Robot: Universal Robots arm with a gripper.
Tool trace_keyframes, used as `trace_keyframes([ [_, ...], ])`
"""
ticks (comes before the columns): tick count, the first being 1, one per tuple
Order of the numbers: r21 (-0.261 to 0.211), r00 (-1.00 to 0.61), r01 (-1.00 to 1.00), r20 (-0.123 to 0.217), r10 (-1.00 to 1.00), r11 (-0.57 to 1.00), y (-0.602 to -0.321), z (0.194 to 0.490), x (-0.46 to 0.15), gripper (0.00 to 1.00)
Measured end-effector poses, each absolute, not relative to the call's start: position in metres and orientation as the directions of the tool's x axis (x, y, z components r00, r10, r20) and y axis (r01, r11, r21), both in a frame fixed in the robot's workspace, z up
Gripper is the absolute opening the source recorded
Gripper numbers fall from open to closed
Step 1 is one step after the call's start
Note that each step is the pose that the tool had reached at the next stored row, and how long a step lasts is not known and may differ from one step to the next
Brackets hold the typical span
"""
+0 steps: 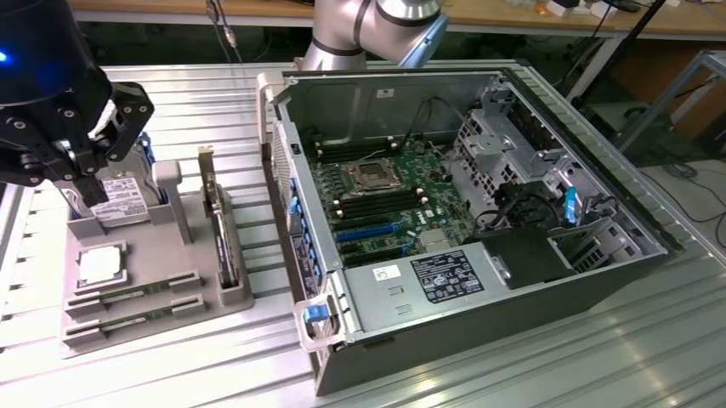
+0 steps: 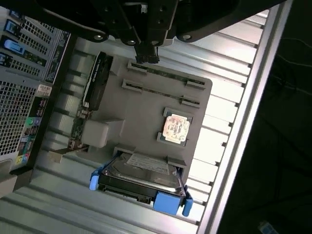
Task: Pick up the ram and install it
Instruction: 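Pick up the ram and move it above insertion slot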
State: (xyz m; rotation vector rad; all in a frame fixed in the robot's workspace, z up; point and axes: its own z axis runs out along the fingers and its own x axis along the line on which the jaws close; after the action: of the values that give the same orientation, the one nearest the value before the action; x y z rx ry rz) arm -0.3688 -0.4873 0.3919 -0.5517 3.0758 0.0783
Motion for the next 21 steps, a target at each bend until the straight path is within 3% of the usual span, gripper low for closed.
trace_keyframes([
  [21,0.047,-0.666,-0.746,-0.024,-0.746,0.664,-0.4873,0.3918,-0.3688,0.10],
])
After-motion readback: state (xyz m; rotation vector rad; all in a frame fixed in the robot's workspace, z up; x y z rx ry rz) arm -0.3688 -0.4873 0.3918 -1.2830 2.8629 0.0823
